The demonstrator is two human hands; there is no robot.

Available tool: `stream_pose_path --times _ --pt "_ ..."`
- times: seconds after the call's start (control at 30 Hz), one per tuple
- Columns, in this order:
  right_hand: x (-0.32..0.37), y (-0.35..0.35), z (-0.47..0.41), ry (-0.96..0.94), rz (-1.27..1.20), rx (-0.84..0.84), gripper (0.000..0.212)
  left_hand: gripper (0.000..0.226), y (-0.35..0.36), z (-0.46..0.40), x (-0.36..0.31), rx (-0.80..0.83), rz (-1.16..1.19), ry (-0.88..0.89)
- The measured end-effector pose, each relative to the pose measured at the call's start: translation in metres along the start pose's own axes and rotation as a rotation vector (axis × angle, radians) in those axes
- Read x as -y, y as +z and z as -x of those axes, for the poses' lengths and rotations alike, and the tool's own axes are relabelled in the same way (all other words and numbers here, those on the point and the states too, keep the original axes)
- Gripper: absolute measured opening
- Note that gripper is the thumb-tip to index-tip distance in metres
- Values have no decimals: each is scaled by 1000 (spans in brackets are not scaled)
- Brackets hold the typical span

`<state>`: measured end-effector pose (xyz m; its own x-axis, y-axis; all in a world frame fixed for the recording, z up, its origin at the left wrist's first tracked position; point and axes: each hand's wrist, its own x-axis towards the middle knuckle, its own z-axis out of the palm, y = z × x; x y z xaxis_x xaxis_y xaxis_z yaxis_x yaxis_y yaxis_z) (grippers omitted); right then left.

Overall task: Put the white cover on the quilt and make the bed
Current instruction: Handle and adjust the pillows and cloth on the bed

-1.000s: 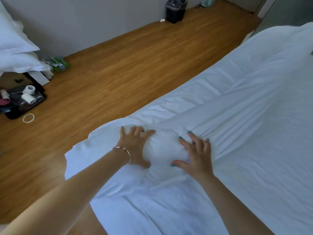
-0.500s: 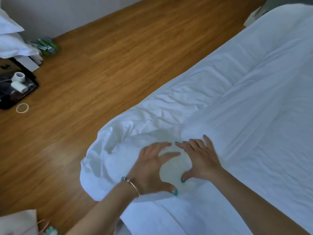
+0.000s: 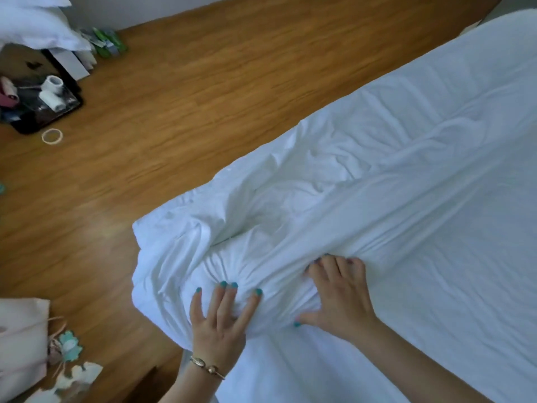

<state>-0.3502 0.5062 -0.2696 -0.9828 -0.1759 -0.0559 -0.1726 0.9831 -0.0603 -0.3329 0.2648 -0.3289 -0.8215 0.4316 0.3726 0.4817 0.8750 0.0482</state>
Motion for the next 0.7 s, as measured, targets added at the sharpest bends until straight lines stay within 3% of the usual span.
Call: stream_pose_path --times 0.1,0.2,0.23,0.3,0.33,0.37,0.5,0.6,0.7 --pt "-21 -29 -40 -149 -3 -7 83 82 -3 -2 -7 -14 4 -71" --pt "-31 -49 -86 -207 -48 -31 100 87 -6 6 -14 -30 19 -103" --pt "-33 -55 -100 -217 -33 93 112 87 -8 5 -14 -42 15 -100" --pt "-35 -59 -122 -268 105 529 134 88 -9 4 -13 -47 26 -100" --pt "-32 -56 -125 -284 182 701 137 88 -9 4 -12 -39 40 -92" --pt "-29 -49 -121 -296 230 770 136 87 -13 5 -12 -8 71 -73" --pt "-15 -16 -82 -334 242 575 108 94 -54 -29 -5 220 287 -7" --pt "-15 -10 -51 -207 206 435 84 109 -72 -102 22 572 545 -135" --pt "-12 -4 0 -45 159 316 68 130 -49 -115 31 708 485 -115"
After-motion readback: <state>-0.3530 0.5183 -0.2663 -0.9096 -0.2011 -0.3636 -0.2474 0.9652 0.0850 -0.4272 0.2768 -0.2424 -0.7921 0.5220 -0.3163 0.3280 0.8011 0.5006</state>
